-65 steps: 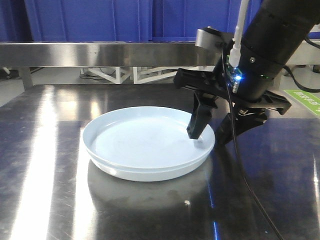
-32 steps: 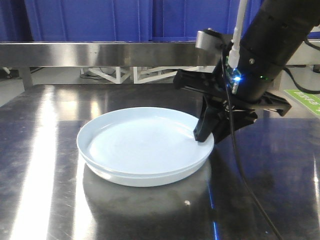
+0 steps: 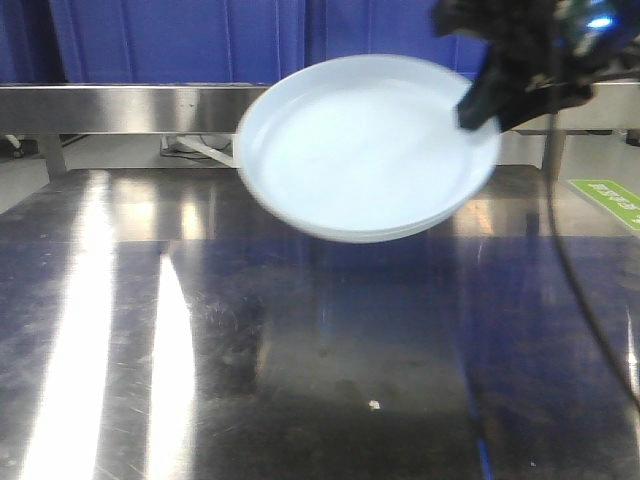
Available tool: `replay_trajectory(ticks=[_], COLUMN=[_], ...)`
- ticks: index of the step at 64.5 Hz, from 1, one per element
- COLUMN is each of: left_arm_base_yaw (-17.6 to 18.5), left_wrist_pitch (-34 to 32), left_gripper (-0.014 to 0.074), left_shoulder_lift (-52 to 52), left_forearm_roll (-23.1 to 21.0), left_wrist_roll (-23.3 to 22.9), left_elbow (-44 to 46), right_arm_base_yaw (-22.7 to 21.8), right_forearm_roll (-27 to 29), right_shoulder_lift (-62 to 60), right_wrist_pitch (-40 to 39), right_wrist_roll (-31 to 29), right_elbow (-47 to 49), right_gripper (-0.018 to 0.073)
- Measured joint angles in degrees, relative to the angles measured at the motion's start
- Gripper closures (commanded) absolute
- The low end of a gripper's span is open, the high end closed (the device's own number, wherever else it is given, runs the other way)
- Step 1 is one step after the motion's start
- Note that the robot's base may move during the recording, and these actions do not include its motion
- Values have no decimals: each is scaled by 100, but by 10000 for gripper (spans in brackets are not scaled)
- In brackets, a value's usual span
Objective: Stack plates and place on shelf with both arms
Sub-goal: 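Grasp the rim of the stacked plates with the right gripper and lift, then hold the stacked plates raised in the right gripper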
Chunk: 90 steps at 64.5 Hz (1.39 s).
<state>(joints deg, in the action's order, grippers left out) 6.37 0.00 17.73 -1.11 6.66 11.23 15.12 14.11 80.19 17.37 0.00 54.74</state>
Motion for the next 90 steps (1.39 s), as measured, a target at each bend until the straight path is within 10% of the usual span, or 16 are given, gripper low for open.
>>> replay_trajectory(ticks=[29, 57, 90], left_arm_base_yaw=[0, 0, 0], left_wrist_pitch=[0, 0, 0], left_gripper=[514, 514, 514], left_shoulder_lift=[0, 0, 0], left_forearm_roll=[0, 0, 0], left_wrist_roll=[0, 0, 0], left_elbow=[0, 0, 0], right_arm_base_yaw=[-635, -672, -871], right_forearm_roll=[-324, -994, -994], right_shoulder_lift=[-2352, -5230, -5581], right_wrist_pitch=[-1872, -1613, -1494], right_wrist_roll=[-655, -269, -243], right_elbow=[-2197, -3534, -3882], right_gripper=[503, 503, 503])
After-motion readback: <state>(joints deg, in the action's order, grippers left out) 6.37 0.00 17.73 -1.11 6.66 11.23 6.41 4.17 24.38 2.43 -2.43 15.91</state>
